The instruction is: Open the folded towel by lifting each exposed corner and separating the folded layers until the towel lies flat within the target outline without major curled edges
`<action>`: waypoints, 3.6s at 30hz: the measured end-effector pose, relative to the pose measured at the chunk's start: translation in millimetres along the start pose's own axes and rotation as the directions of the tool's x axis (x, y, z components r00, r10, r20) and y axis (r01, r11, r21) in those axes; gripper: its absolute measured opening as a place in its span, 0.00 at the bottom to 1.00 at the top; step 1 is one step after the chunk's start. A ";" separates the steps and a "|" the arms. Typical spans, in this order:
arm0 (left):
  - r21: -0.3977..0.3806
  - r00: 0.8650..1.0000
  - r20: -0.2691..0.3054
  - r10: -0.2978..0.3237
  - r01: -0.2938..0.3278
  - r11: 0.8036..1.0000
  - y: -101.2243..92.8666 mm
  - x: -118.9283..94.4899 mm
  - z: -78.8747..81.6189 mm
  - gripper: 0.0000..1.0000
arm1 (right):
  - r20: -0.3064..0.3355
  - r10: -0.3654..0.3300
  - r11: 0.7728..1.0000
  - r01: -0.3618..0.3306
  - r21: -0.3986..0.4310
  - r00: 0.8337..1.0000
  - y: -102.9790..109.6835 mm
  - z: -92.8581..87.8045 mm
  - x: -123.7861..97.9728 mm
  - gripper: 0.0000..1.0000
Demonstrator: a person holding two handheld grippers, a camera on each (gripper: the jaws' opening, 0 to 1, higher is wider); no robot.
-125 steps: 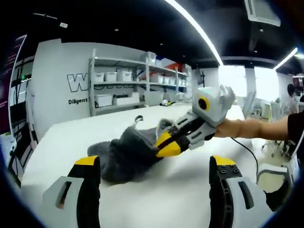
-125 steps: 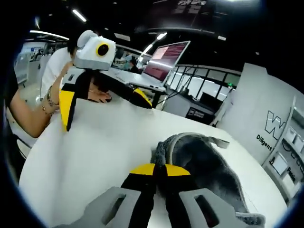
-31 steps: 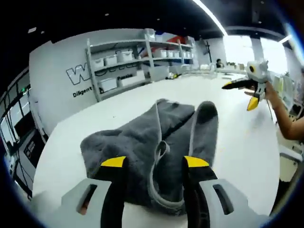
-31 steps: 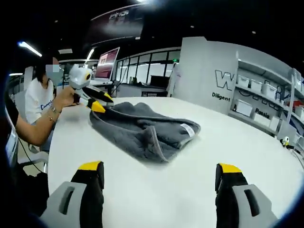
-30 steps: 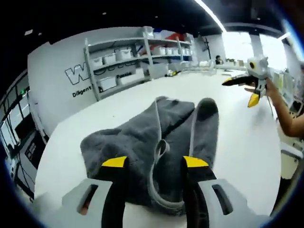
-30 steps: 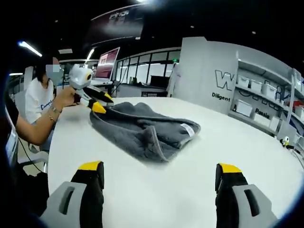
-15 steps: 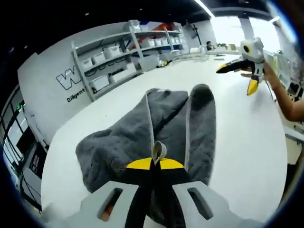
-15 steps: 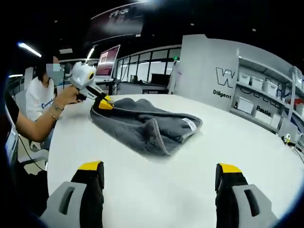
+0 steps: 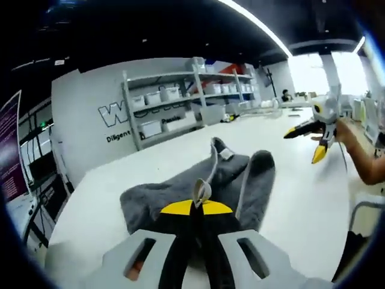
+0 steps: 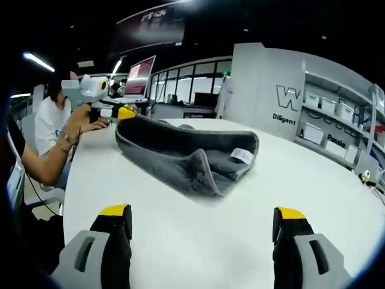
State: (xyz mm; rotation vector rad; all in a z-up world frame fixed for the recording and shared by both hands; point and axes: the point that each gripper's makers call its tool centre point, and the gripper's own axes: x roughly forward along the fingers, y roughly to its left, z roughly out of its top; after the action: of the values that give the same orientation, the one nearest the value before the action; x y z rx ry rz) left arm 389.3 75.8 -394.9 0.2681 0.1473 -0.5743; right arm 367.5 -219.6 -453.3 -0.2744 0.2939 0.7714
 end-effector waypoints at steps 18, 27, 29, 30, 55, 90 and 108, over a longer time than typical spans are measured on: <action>0.016 0.999 -0.032 0.012 -0.012 1.000 -9.3 -45.6 -29.6 0.02 | -0.006 0.014 1.000 -0.014 -0.012 1.000 9.4 4.8 3.1 0.99; 0.008 0.995 -0.103 0.004 -0.003 1.000 -12.6 -45.1 -57.8 0.02 | -0.009 0.030 1.000 -0.030 -0.006 1.000 14.7 8.3 7.2 0.99; -0.001 0.992 -0.124 -0.003 0.003 1.000 -12.7 -44.1 -66.3 0.02 | 0.007 0.030 0.999 -0.030 0.016 1.000 15.0 12.2 7.8 0.98; -0.002 0.991 -0.131 -0.008 0.007 1.000 -12.7 -43.2 -69.5 0.02 | 0.015 0.033 0.999 -0.033 0.027 0.999 15.1 14.1 8.1 0.97; -0.013 0.988 -0.154 -0.011 0.010 1.000 -10.6 -46.6 -82.8 0.02 | -0.080 0.220 0.965 -0.229 -0.126 0.972 26.7 66.2 73.6 0.54; 0.015 0.988 -0.152 -0.010 0.012 1.000 -10.8 -48.7 -81.3 0.02 | -0.236 0.241 0.915 -0.302 -0.268 0.941 43.7 -0.3 36.4 0.02; 0.029 0.981 -0.194 -0.024 0.030 0.999 -15.3 -52.1 -88.2 0.02 | -0.244 0.290 0.911 -0.345 -0.226 0.925 67.5 -28.0 19.4 0.06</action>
State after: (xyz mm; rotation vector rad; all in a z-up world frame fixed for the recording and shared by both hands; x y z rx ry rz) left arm 332.0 115.9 -471.3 0.3529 0.3309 -0.5769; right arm 328.0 -170.7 -495.1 -0.5725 0.4392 1.1129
